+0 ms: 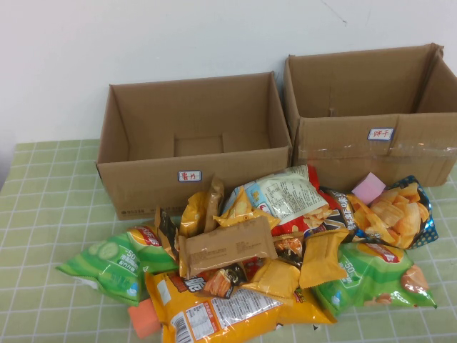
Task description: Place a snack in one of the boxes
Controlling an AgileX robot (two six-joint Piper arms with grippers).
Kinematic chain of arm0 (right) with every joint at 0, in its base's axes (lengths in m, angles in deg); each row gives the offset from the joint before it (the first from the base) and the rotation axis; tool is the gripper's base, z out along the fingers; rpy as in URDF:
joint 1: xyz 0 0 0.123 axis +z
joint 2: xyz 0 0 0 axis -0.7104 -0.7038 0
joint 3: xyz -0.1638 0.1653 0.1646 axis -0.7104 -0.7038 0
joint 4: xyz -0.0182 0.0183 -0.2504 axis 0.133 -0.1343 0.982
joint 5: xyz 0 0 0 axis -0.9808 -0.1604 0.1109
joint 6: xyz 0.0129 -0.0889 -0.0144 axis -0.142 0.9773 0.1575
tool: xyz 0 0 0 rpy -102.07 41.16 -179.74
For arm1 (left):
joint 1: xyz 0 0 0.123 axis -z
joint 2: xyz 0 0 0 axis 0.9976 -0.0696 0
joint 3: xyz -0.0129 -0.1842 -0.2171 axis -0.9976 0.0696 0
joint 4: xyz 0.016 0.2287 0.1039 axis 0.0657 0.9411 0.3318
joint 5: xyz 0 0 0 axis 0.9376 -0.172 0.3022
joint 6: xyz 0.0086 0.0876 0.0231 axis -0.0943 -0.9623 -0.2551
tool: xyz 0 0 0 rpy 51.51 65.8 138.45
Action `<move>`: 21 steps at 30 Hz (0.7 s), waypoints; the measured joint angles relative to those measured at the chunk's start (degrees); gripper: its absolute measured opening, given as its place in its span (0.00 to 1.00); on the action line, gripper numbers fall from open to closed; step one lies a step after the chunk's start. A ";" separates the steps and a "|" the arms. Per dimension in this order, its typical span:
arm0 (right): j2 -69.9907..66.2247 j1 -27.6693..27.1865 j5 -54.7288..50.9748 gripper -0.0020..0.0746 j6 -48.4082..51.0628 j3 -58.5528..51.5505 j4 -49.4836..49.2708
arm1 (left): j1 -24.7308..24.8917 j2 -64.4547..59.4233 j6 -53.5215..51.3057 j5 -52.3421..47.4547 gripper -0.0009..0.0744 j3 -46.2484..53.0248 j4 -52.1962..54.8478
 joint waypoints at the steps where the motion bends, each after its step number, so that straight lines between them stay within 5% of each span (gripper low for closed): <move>1: 0.00 0.00 0.00 0.02 0.00 0.00 0.00 | 0.00 0.00 0.00 0.00 0.01 0.00 0.00; 21: 0.00 0.00 0.00 0.02 0.00 0.00 0.00 | 0.00 0.00 -0.48 0.00 0.01 0.00 4.25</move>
